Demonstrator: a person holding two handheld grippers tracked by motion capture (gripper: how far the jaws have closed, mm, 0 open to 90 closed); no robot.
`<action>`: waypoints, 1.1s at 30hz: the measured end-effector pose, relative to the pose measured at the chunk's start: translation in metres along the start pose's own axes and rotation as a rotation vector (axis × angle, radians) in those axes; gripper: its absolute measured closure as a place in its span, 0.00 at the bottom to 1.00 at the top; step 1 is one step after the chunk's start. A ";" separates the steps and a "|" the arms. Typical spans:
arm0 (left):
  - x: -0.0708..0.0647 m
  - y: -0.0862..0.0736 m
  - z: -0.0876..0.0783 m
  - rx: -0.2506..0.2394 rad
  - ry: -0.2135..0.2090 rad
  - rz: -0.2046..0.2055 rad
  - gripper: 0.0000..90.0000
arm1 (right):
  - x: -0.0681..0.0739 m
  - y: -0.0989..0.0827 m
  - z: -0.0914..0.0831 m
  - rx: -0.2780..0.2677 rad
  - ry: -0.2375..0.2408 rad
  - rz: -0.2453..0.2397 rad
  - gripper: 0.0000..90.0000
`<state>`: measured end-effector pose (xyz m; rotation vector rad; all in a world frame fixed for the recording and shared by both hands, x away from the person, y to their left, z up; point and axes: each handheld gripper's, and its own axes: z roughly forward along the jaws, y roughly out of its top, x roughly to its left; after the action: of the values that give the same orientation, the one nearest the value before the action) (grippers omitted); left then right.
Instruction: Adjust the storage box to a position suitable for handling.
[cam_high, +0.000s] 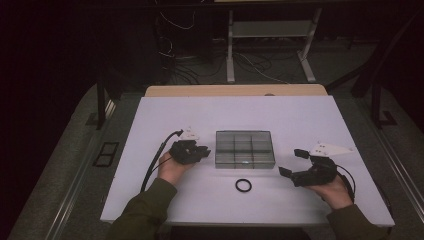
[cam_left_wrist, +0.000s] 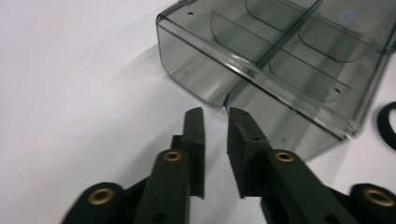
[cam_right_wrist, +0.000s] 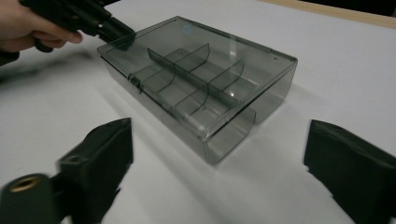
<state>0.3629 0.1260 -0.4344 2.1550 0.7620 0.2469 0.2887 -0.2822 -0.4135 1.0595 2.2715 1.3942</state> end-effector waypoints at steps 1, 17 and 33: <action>-0.001 -0.002 -0.004 -0.004 0.004 0.002 0.78 | -0.001 0.004 0.002 -0.008 0.002 0.000 0.17; -0.016 -0.031 -0.033 -0.087 0.016 -0.039 0.40 | -0.017 0.050 0.052 0.016 0.050 -0.010 0.43; -0.029 -0.054 -0.044 -0.121 0.038 -0.050 0.07 | -0.038 0.086 0.110 0.116 0.056 0.002 0.93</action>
<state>0.2979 0.1624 -0.4446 2.0193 0.8014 0.3008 0.4158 -0.2137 -0.3999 1.0707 2.4175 1.3229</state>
